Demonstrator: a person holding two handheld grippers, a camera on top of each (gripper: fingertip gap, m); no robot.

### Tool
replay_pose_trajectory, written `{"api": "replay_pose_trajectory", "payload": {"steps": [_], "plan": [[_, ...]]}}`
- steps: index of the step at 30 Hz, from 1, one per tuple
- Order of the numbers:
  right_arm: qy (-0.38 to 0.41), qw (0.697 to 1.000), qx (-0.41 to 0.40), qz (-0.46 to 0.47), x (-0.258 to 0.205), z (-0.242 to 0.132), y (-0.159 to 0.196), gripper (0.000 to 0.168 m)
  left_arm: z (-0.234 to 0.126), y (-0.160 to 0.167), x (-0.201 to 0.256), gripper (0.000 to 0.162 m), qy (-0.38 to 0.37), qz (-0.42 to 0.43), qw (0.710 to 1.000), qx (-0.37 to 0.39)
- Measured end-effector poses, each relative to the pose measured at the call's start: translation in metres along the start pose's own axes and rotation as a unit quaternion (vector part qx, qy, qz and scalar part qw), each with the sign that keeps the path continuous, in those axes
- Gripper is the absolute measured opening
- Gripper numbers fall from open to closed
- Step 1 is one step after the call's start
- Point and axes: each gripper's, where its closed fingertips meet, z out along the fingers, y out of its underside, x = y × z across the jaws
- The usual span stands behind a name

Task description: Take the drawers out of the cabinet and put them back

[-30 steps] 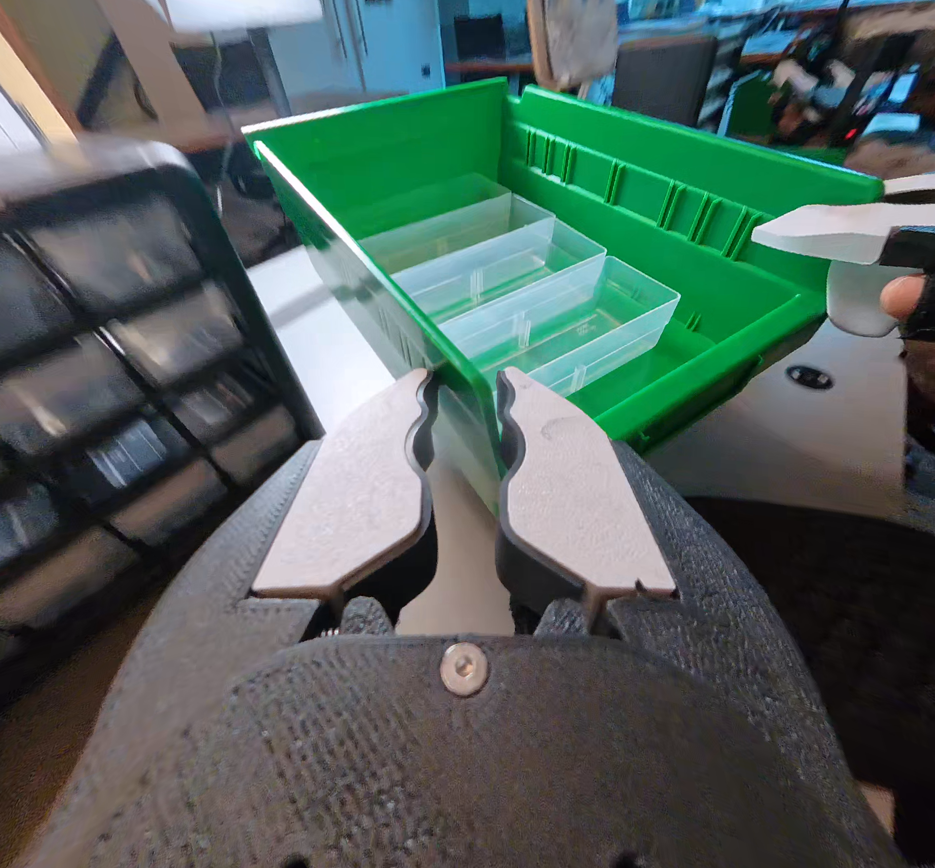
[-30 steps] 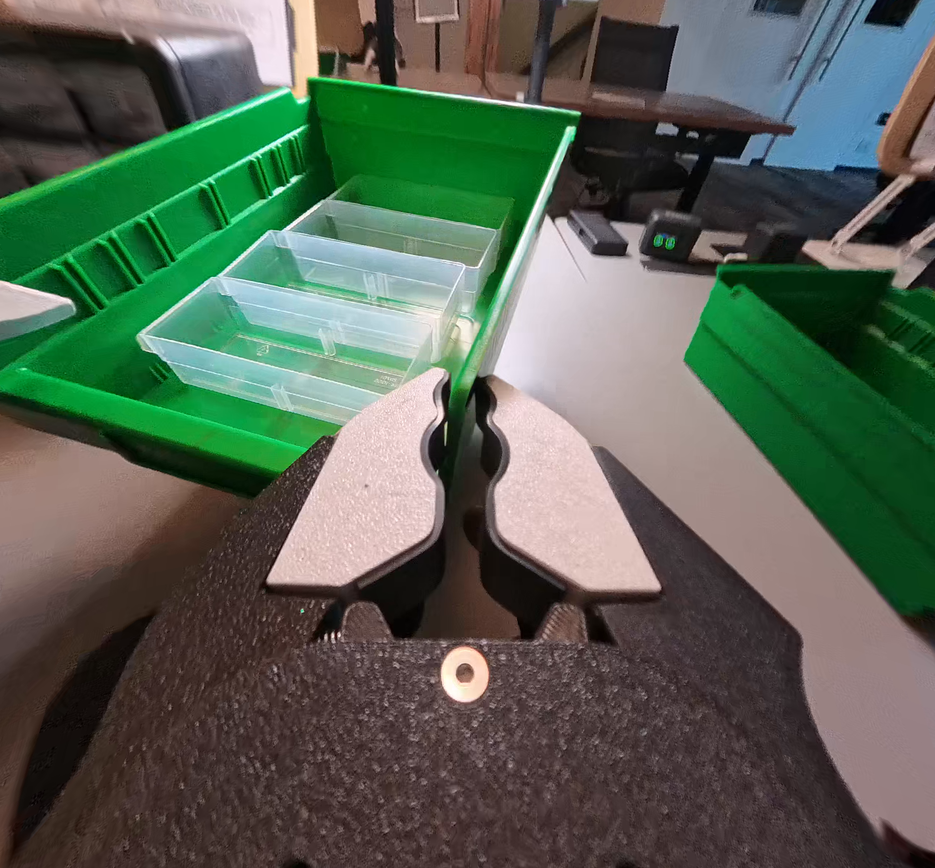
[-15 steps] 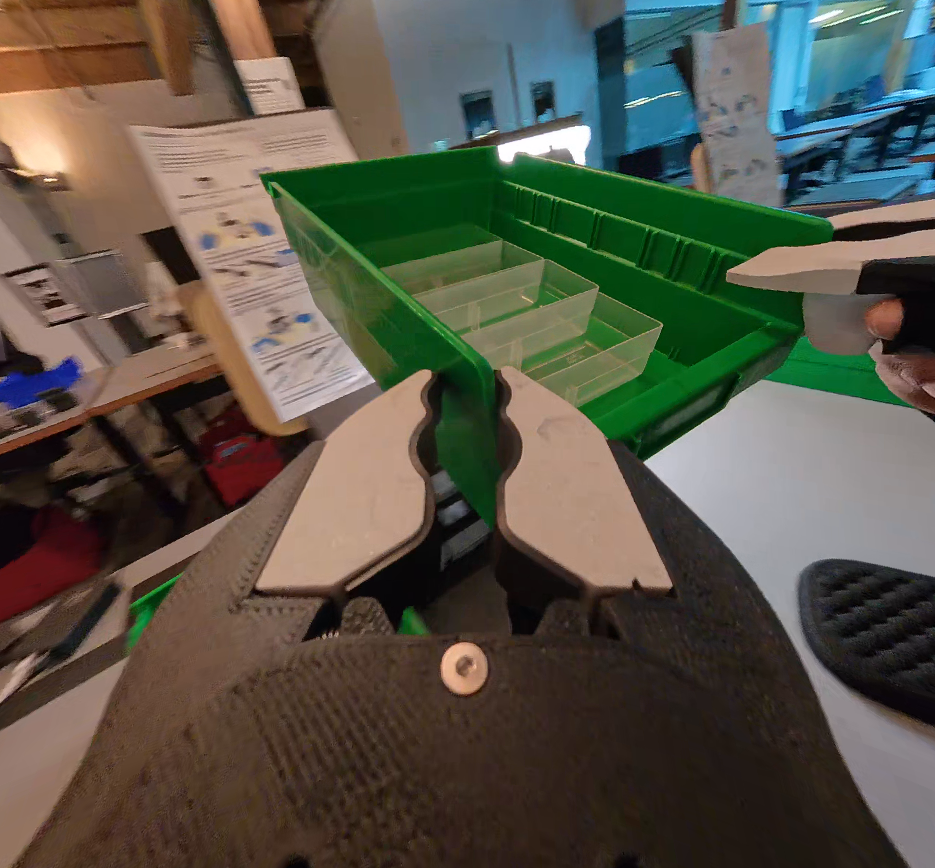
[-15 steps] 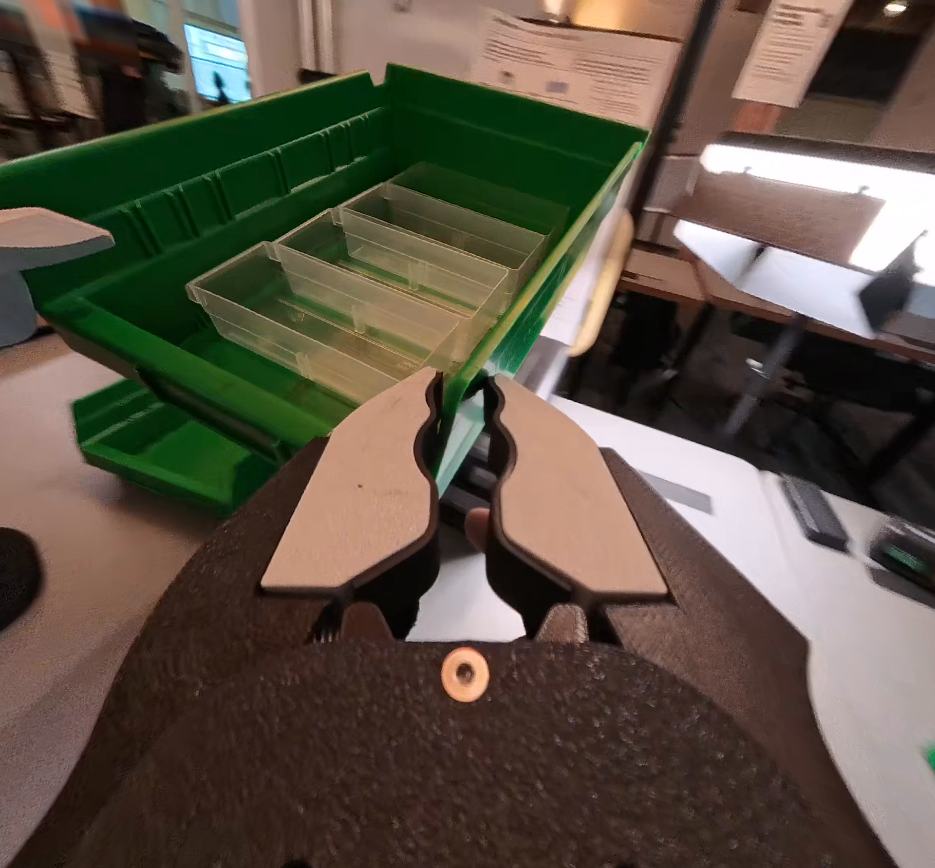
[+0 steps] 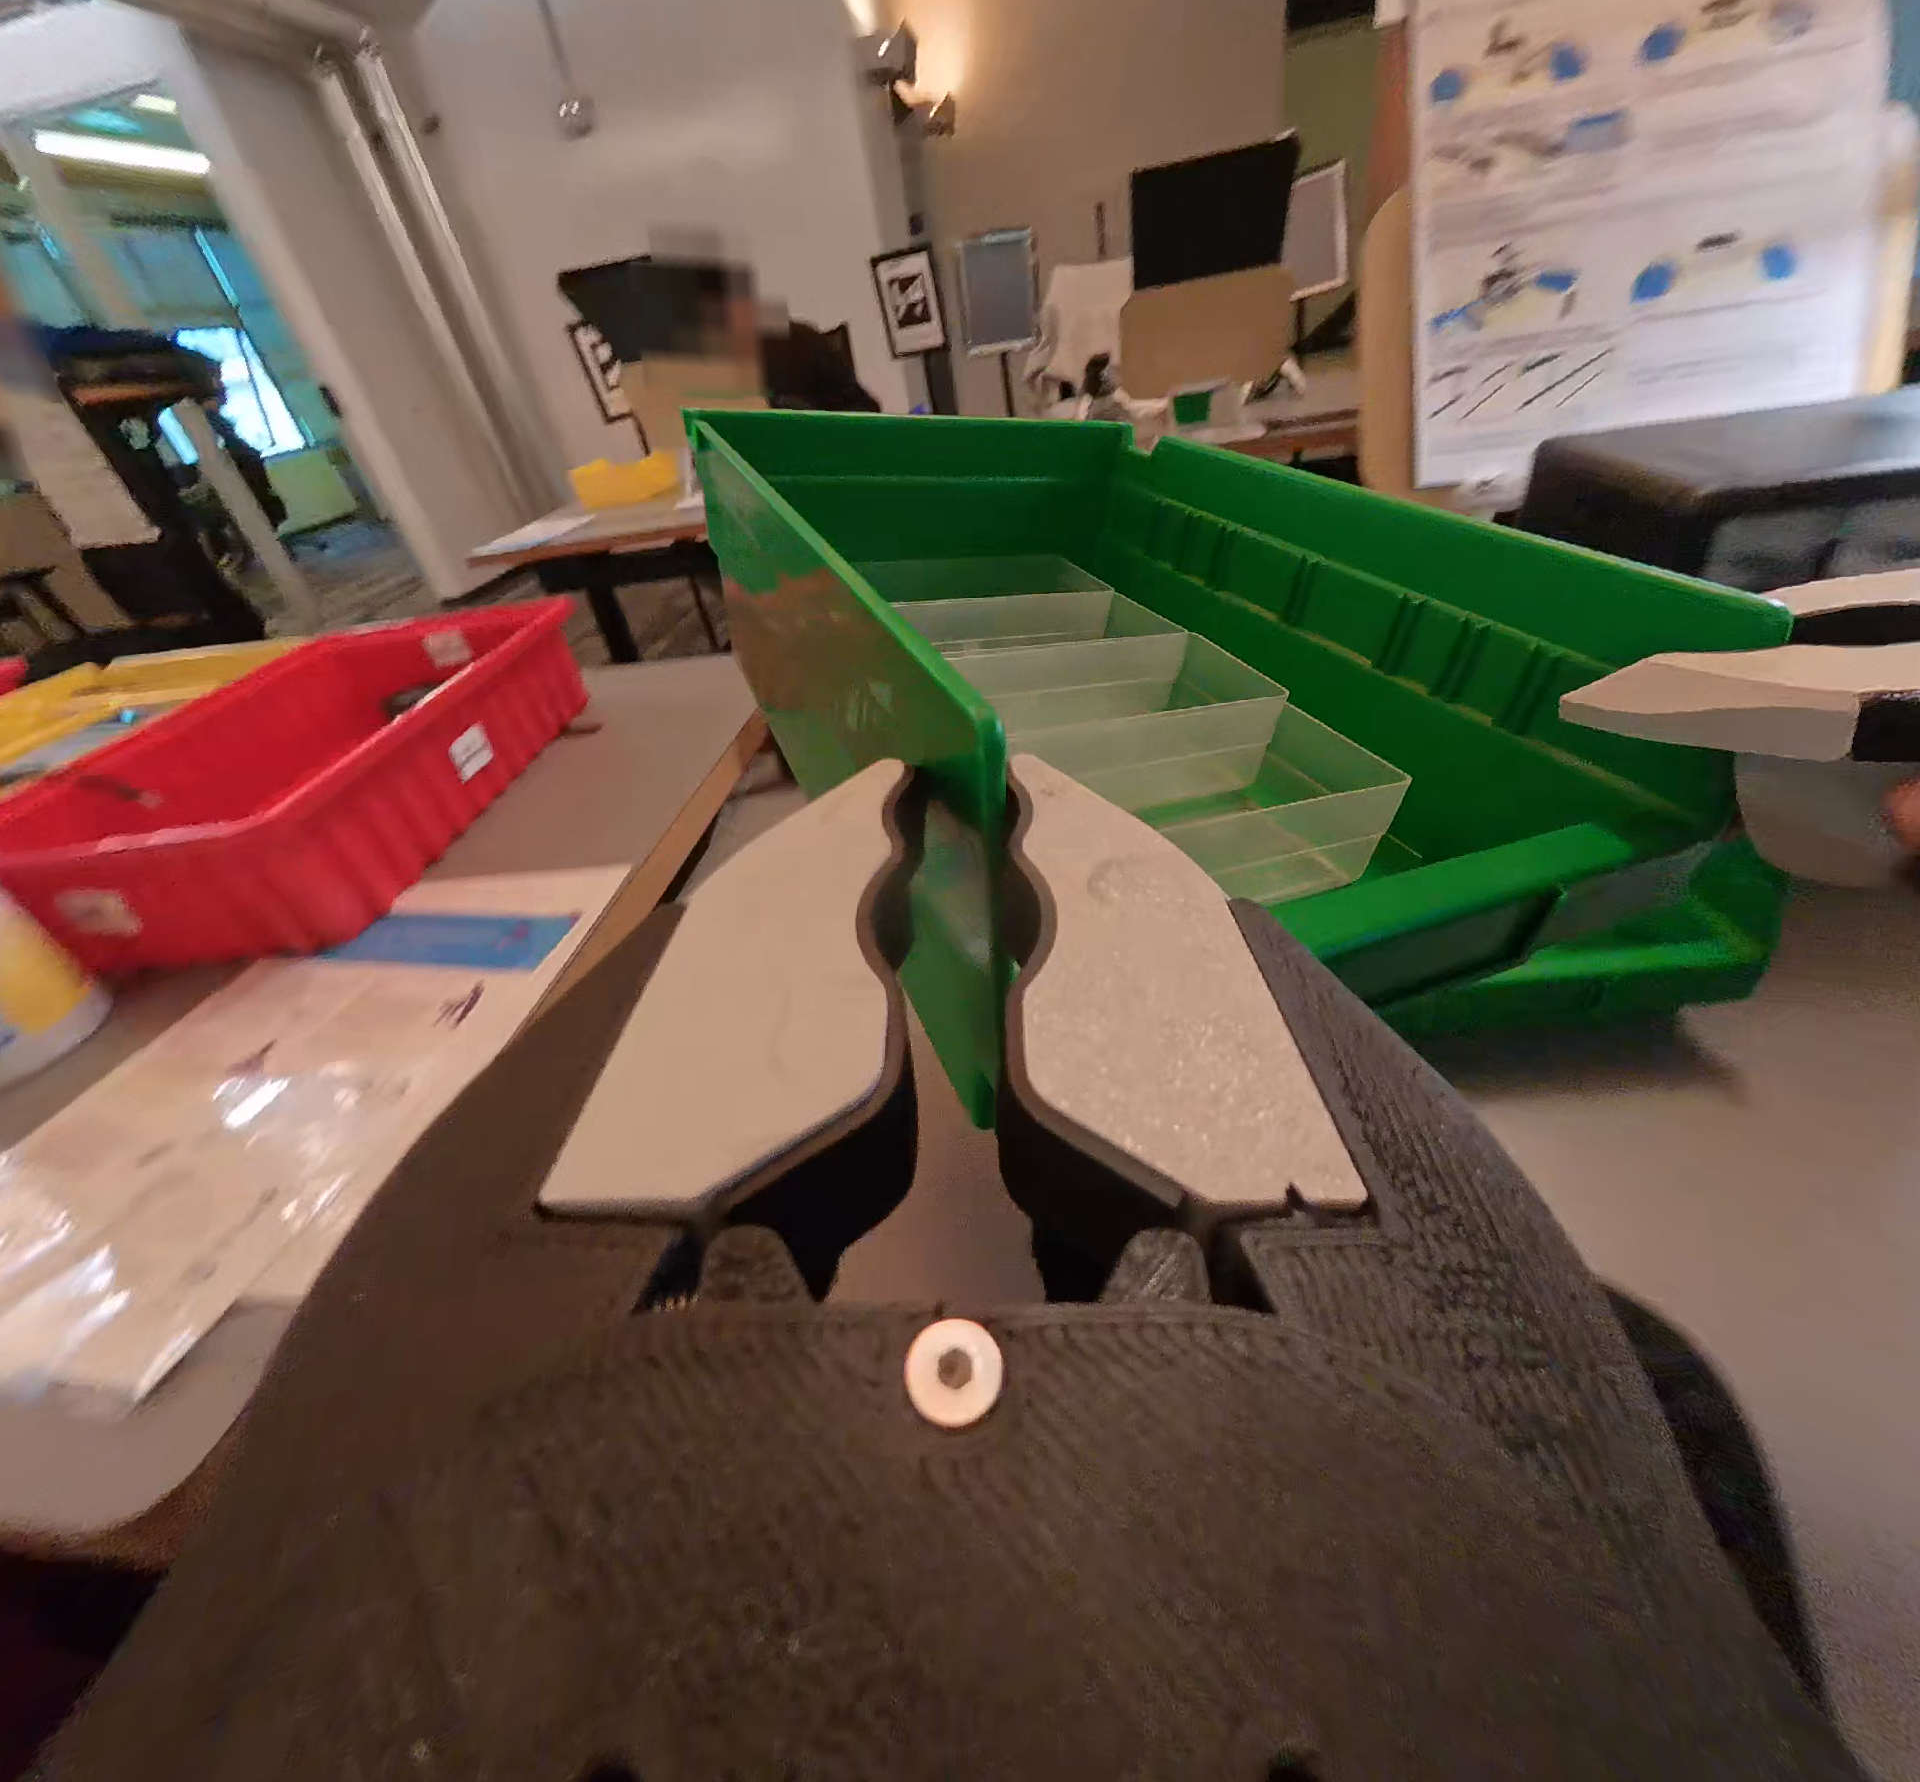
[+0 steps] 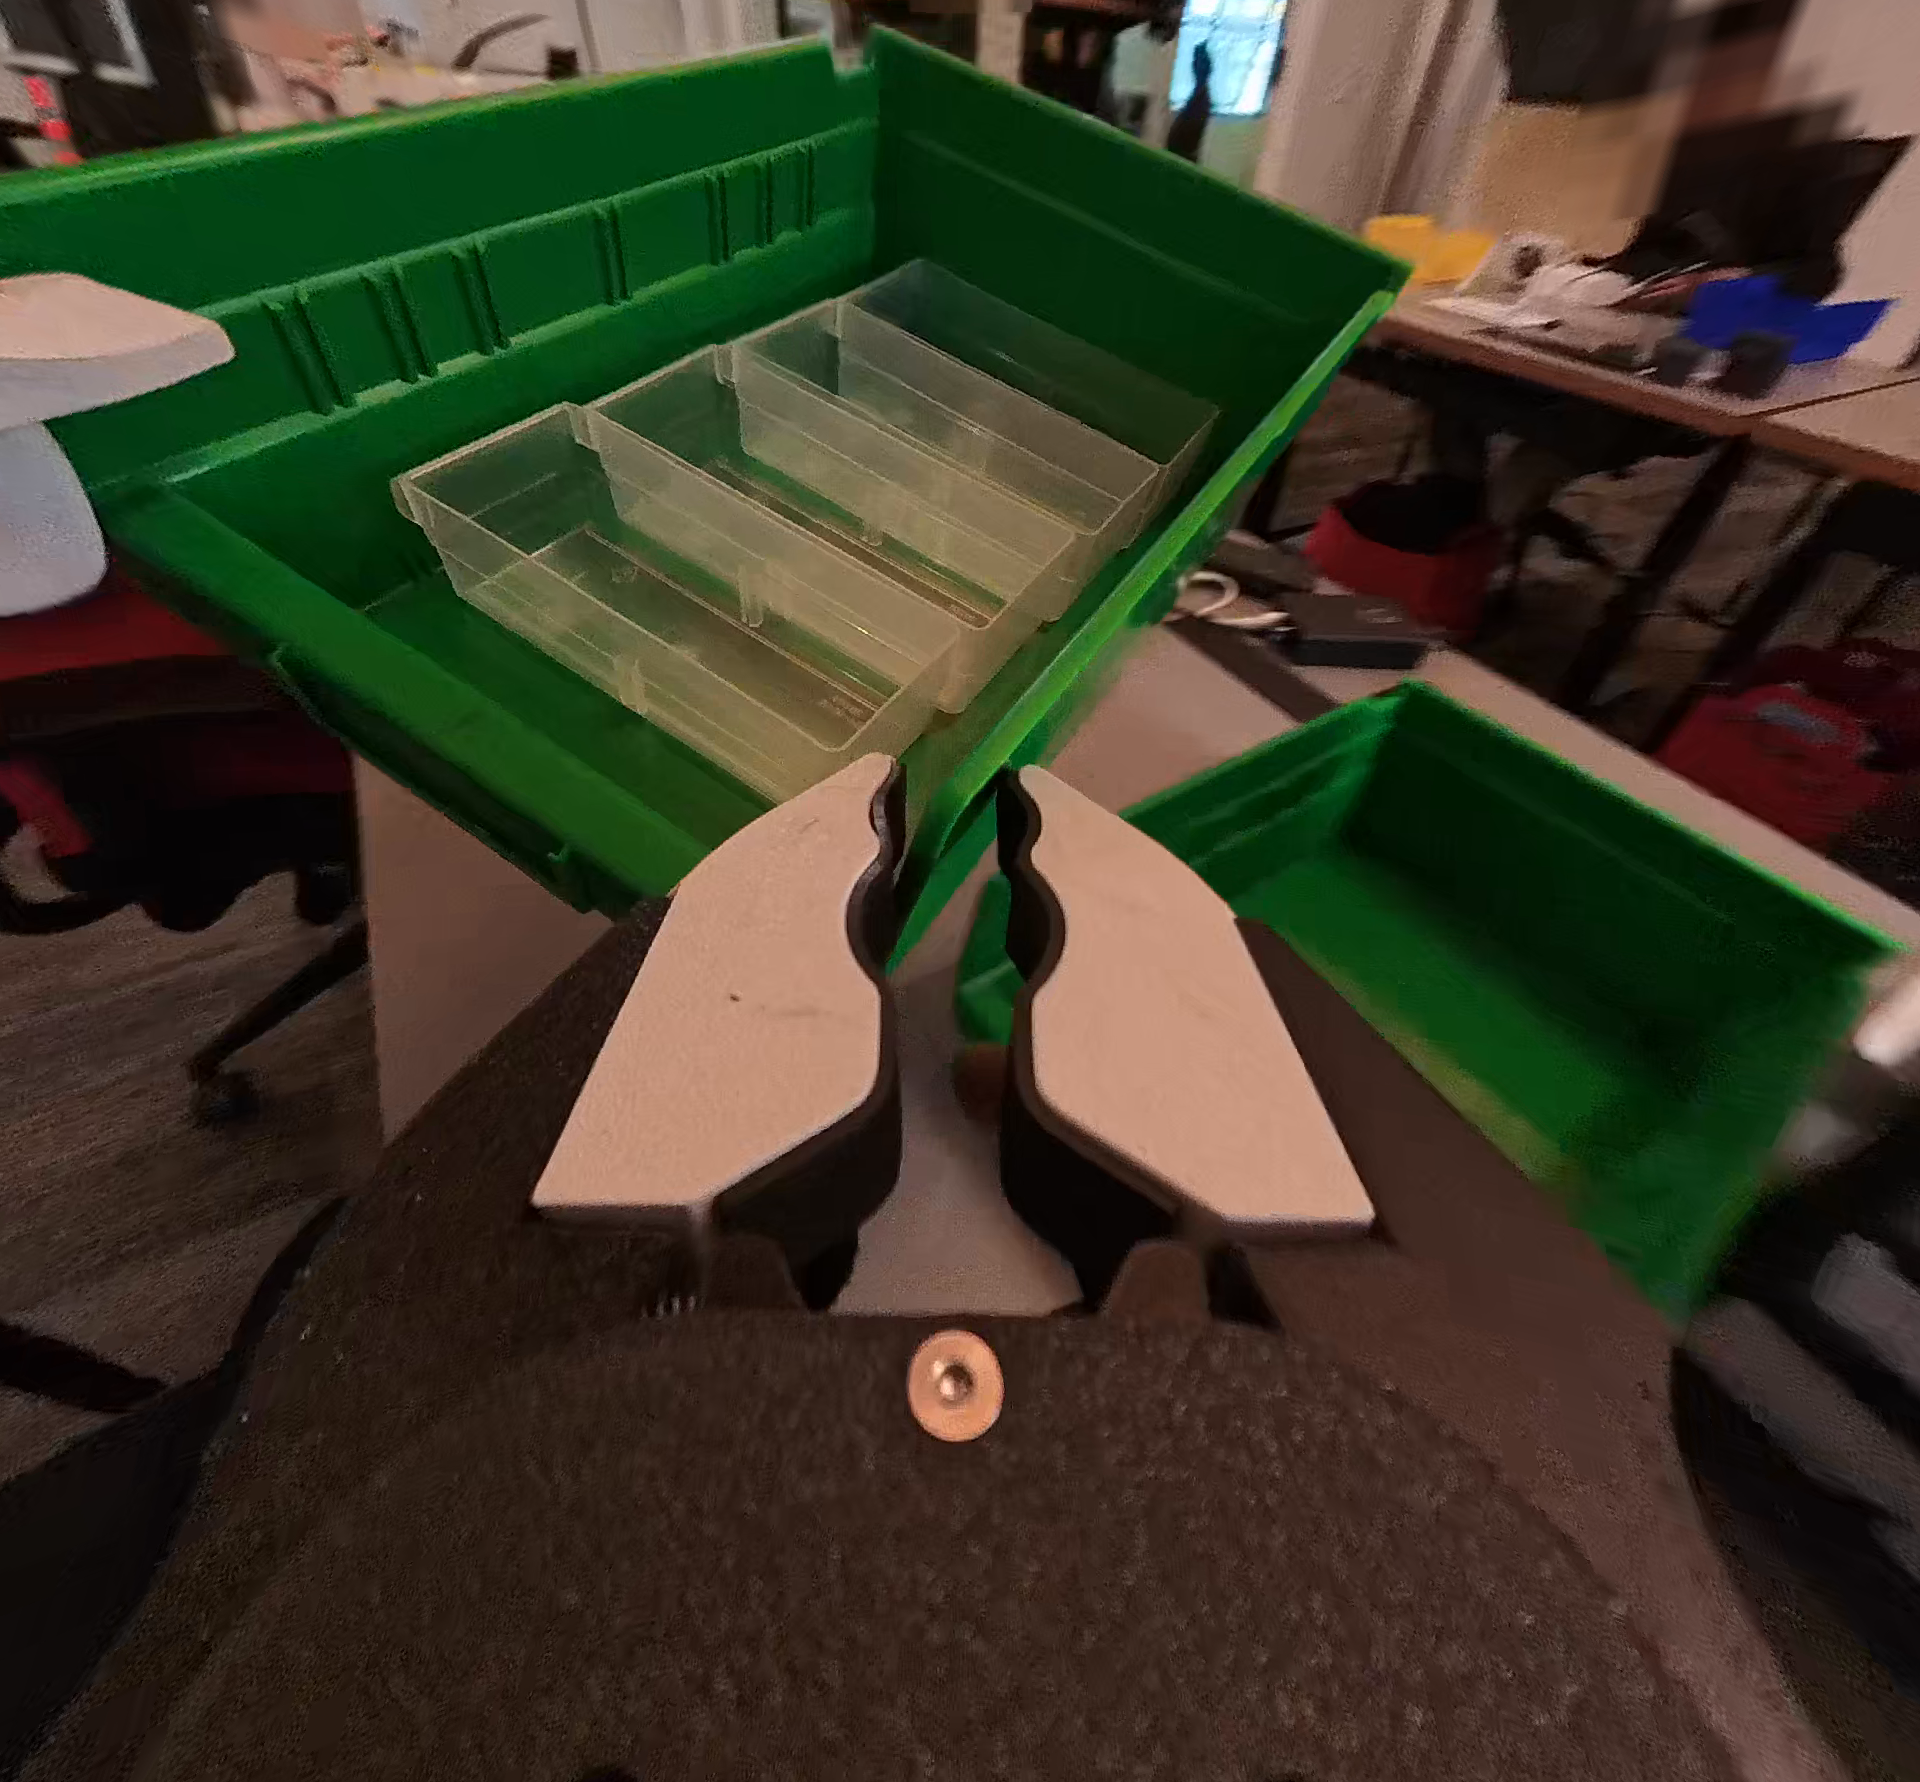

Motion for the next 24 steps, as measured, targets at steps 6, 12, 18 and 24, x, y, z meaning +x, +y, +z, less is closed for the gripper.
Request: {"api": "replay_pose_trajectory", "payload": {"steps": [6, 12, 18, 24], "plan": [[-0.051, 0.997, -0.058, -0.009, -0.060, 0.070, 0.064, 0.019, -0.009, 0.080, -0.066, 0.009, -0.025, -0.017, 0.999, -0.023], [-0.059, 0.992, -0.107, -0.017, -0.061, 0.095, 0.121, 0.020, 0.006, 0.139, -0.069, 0.009, -0.025, -0.016, 0.999, -0.019], [-0.118, 0.976, -0.165, -0.080, -0.054, 0.085, 0.146, 0.028, 0.025, 0.168, -0.059, 0.009, -0.002, -0.030, 0.999, -0.035], [-0.133, 0.947, -0.235, -0.172, -0.009, 0.038, 0.148, 0.053, 0.039, 0.198, -0.036, 0.020, 0.023, 0.045, 0.991, -0.120]]}}
